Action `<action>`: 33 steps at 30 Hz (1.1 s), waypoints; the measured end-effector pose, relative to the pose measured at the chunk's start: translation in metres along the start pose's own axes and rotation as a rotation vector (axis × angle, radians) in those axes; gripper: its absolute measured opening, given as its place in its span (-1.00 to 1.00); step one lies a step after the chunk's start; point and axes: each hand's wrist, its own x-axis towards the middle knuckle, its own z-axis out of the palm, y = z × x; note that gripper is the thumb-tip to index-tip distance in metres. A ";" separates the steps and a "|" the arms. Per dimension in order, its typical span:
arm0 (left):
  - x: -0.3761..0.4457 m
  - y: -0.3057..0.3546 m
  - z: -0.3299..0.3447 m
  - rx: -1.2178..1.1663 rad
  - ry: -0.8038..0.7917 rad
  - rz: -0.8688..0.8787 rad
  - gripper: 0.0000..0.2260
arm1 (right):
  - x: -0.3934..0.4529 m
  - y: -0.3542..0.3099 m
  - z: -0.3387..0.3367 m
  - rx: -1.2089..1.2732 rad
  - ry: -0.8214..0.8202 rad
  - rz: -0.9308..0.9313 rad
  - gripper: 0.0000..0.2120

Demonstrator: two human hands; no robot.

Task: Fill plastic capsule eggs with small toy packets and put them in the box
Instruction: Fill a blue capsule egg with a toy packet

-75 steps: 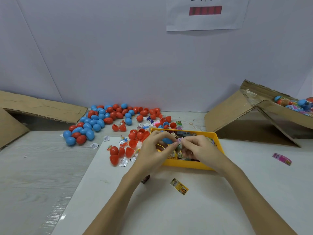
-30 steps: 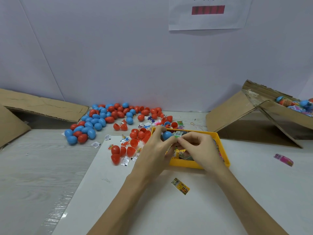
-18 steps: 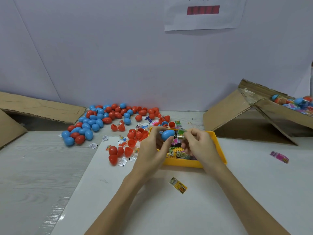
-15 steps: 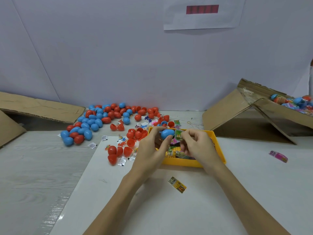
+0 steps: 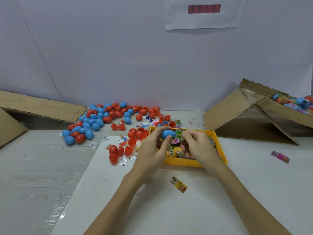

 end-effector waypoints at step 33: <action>0.002 0.002 -0.003 -0.069 -0.053 -0.069 -0.59 | -0.005 -0.006 0.002 0.023 0.077 -0.235 -0.76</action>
